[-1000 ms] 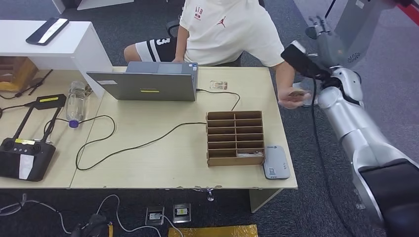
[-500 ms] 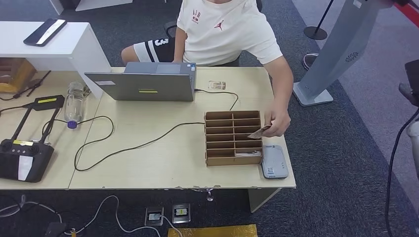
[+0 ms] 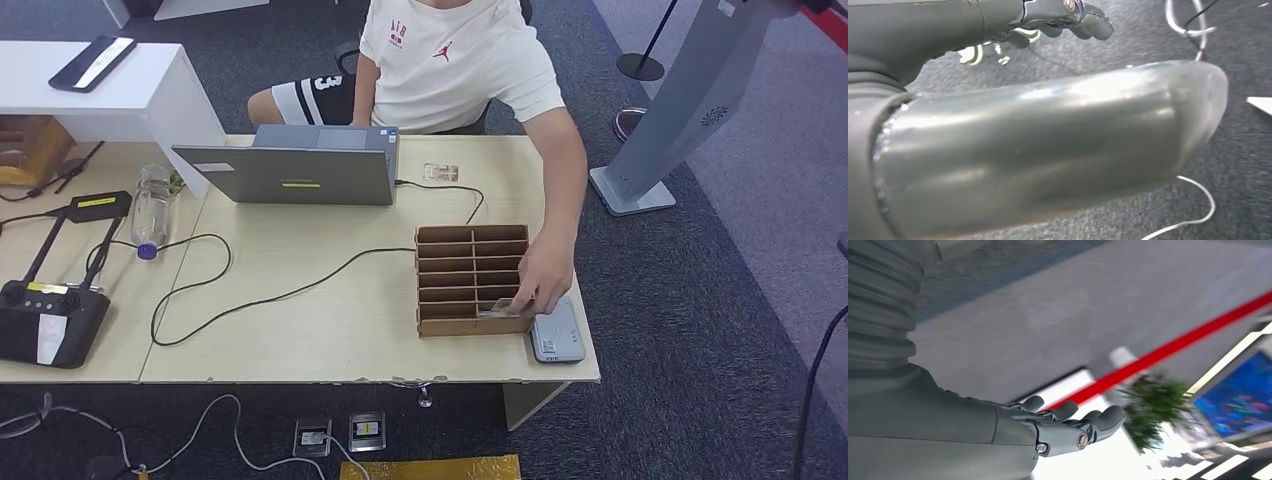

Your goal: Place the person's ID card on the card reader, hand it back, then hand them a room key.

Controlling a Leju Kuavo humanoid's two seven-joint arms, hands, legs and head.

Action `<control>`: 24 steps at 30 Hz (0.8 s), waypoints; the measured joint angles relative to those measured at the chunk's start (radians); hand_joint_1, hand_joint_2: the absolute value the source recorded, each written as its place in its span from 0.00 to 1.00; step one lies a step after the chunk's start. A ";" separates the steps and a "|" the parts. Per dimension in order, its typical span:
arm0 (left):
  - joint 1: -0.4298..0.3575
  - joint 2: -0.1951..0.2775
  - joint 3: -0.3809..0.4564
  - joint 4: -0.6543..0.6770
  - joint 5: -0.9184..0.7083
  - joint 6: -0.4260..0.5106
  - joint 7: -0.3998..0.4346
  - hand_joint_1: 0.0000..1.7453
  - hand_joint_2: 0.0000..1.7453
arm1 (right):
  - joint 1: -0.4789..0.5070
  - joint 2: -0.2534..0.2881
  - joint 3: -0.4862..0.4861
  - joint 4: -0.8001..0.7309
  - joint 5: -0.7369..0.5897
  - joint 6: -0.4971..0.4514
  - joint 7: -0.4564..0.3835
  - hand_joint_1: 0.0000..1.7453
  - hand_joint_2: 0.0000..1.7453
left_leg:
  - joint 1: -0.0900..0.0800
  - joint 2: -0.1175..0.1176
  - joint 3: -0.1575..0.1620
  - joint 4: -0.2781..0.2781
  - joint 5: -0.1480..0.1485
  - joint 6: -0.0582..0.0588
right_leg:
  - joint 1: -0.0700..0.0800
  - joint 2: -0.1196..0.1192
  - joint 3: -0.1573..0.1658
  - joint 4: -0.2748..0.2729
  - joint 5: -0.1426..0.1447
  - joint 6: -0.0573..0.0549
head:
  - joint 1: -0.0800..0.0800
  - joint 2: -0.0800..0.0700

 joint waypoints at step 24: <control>0.016 -0.093 0.021 0.023 -0.072 -0.089 0.210 0.00 0.00 | 0.571 0.383 -0.178 0.245 0.097 0.494 0.492 0.00 1.00 | 0.004 0.002 0.005 -0.001 -0.006 -0.004 | 0.004 0.003 0.003 0.001 -0.006 -0.004 | 0.000 0.000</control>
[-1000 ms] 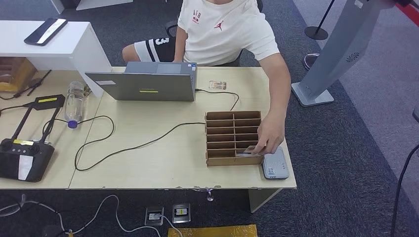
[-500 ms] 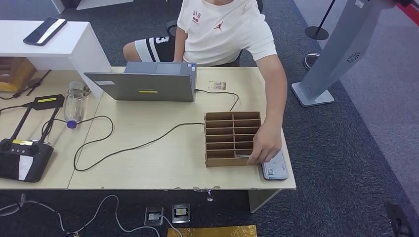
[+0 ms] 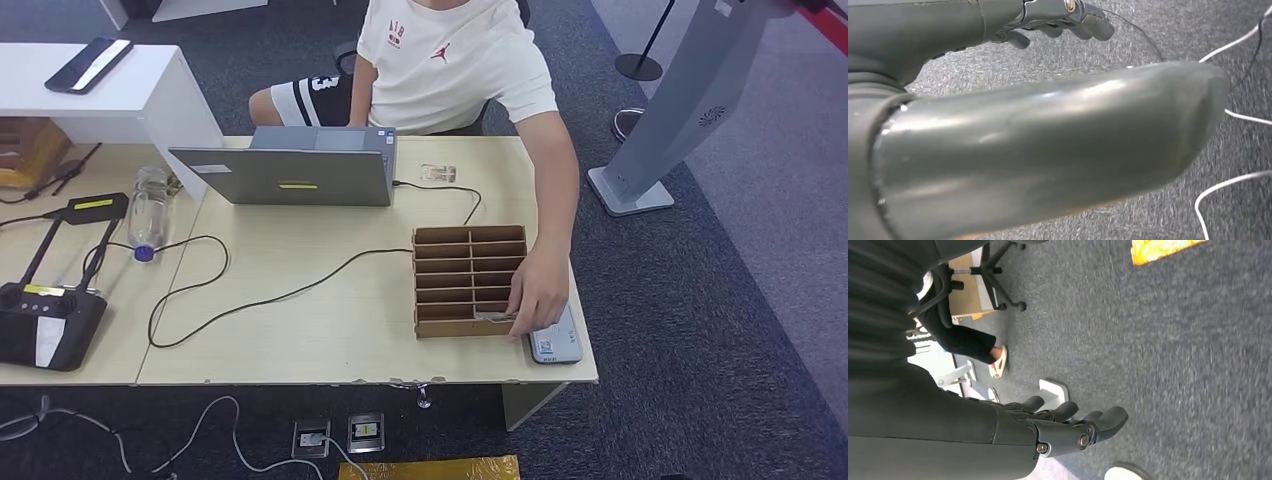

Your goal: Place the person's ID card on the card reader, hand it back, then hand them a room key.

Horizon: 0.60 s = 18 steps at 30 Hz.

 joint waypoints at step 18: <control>-0.013 -0.040 -0.013 0.000 0.016 0.021 -0.062 0.00 0.00 | -0.070 0.059 0.037 0.000 0.013 0.072 -0.051 0.00 1.00 | 0.000 0.001 0.002 0.000 0.000 0.000 | 0.000 0.000 0.001 0.000 0.000 0.000 | 0.000 0.000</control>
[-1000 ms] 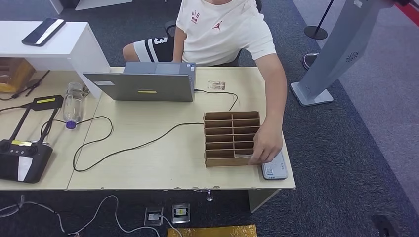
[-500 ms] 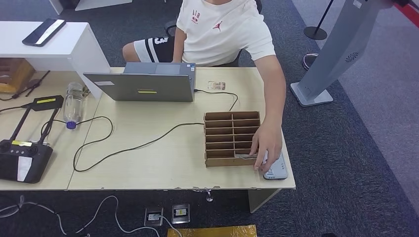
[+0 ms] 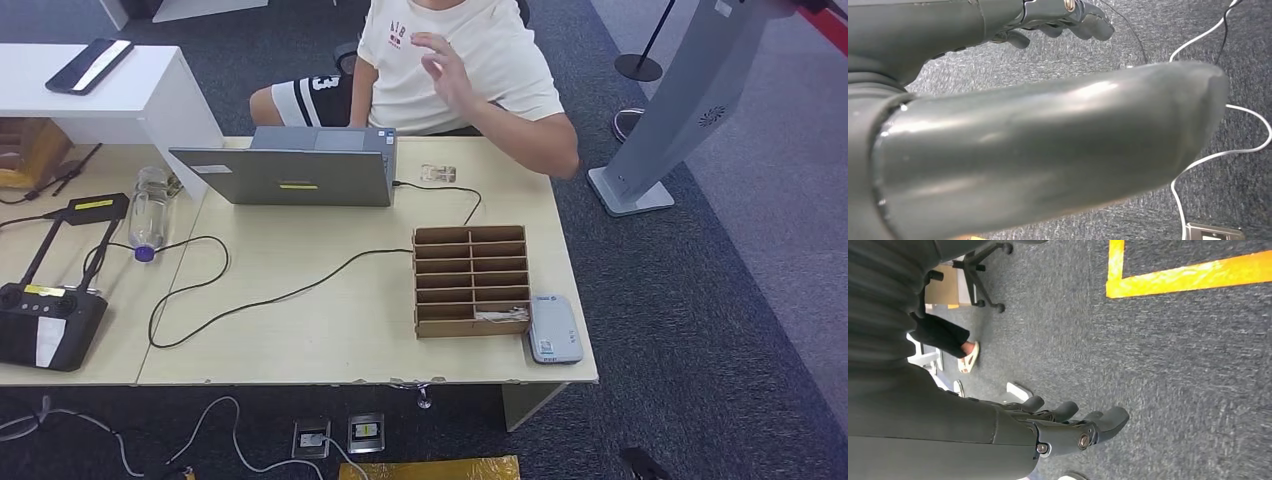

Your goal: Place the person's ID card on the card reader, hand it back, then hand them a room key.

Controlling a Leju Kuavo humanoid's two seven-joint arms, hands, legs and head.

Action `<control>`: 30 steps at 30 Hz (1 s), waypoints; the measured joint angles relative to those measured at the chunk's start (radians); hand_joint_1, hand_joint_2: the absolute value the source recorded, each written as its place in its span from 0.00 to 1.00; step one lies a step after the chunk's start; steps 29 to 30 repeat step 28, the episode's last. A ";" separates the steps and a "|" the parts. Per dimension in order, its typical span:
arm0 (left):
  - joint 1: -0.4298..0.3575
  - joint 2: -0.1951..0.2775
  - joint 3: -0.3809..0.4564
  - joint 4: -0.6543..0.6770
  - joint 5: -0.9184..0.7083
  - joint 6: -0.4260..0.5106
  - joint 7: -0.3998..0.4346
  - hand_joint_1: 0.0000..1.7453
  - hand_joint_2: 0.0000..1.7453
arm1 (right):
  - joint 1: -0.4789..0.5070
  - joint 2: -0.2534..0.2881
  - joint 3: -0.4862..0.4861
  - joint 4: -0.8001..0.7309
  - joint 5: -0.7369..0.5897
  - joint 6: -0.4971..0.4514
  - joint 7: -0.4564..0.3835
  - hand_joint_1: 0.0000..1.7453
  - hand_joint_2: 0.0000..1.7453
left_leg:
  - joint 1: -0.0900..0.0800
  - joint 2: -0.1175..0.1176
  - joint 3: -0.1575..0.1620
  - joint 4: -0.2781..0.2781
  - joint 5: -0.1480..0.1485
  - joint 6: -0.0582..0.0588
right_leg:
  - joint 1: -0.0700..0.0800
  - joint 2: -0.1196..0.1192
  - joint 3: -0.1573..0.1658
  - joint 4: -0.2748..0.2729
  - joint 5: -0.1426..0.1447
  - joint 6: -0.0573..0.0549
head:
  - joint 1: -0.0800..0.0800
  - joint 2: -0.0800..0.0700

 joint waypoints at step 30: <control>0.008 -0.006 0.000 0.000 0.025 0.007 -0.021 0.00 0.00 | 0.021 -0.011 0.001 0.000 -0.031 0.037 -0.021 0.00 1.00 | 0.000 0.000 0.000 0.000 0.000 0.000 | 0.000 0.000 0.000 0.000 0.000 0.000 | 0.000 0.000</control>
